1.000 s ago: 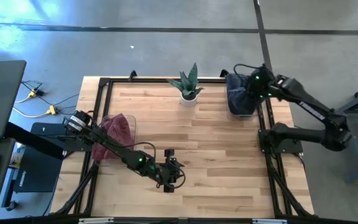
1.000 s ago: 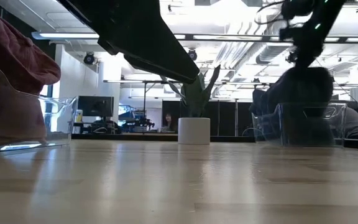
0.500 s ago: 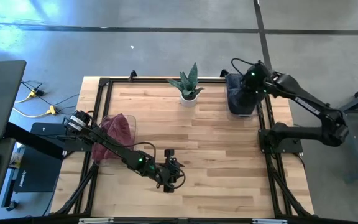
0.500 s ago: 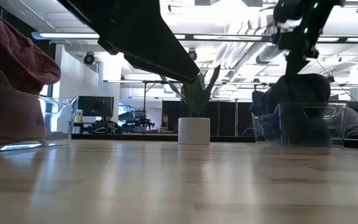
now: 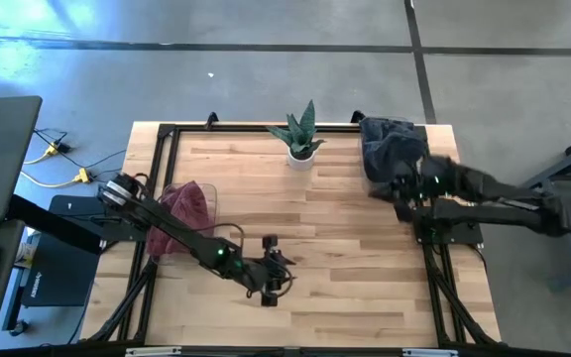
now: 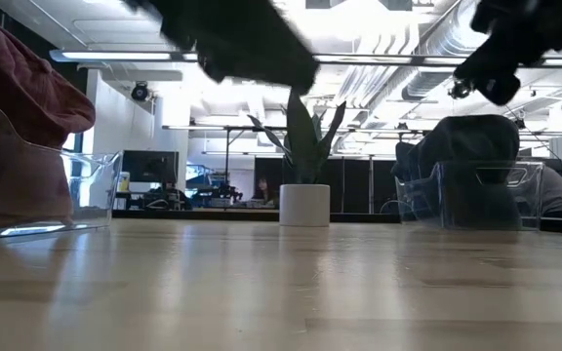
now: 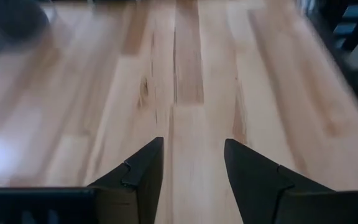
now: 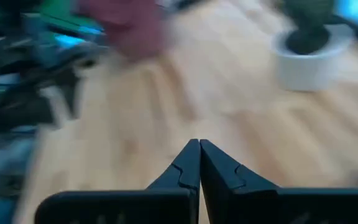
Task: Pick & Place hat
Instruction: Return to Home Position
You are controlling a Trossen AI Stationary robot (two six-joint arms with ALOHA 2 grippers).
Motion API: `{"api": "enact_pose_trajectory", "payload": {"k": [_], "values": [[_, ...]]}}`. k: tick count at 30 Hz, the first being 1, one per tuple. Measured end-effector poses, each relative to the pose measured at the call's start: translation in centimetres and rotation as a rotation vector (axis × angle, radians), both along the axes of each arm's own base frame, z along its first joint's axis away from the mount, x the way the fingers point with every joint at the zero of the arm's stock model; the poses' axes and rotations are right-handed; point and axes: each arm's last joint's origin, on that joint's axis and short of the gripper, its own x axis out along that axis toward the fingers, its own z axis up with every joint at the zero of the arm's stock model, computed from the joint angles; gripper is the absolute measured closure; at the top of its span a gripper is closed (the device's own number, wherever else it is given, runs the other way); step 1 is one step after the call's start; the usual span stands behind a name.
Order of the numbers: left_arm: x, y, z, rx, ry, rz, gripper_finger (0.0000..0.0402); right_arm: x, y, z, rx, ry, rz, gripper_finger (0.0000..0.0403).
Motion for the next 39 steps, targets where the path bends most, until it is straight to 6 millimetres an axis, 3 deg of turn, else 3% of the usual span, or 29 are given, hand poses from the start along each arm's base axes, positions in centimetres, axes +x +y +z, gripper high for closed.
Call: {"api": "enact_pose_trajectory", "payload": {"k": [4,10,15,18,31,39], "values": [[-0.5,0.3,2.2,-0.006,-0.055,0.003,0.0276,0.0,2.6,-3.3,0.047,-0.182,0.160,0.0402],[-2.3,2.2,5.1,0.045,-0.031,0.041,0.0390,0.7,5.5,-6.5,0.045,-0.401,0.376,0.0402],[-5.1,5.8,7.1,0.031,-0.048,0.090,0.0396,0.6,6.7,-7.9,0.046,-0.467,0.439,0.0402],[-7.8,7.9,7.4,0.033,-0.080,0.110,0.0397,0.5,7.0,-8.3,0.021,-0.478,0.440,0.0402],[-19.8,16.5,6.4,-0.117,-0.389,0.275,0.0401,0.4,7.1,-8.5,-0.043,-0.502,0.419,0.0399],[-24.0,17.7,3.1,-0.130,-0.536,0.263,0.0401,0.5,6.9,-8.5,-0.089,-0.502,0.374,0.0399]]}}
